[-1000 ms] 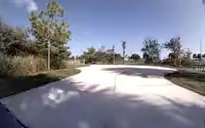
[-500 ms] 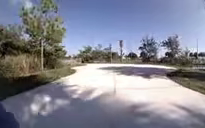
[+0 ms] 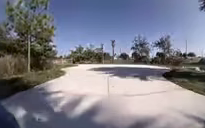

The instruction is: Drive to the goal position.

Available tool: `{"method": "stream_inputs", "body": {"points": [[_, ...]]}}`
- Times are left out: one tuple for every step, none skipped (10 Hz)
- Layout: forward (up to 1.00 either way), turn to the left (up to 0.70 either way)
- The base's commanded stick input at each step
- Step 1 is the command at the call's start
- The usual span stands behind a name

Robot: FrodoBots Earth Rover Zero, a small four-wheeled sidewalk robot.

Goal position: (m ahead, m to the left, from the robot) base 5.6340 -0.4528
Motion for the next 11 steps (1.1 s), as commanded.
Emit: {"method": "stream_inputs", "body": {"points": [[0.7,0.0],[0.7,0.0],[0.7,0.0],[0.7,0.0],[0.7,0.0],[0.7,0.0],[0.7,0.0],[0.7,0.0],[0.7,0.0],[0.7,0.0],[0.7,-0.22]]}}
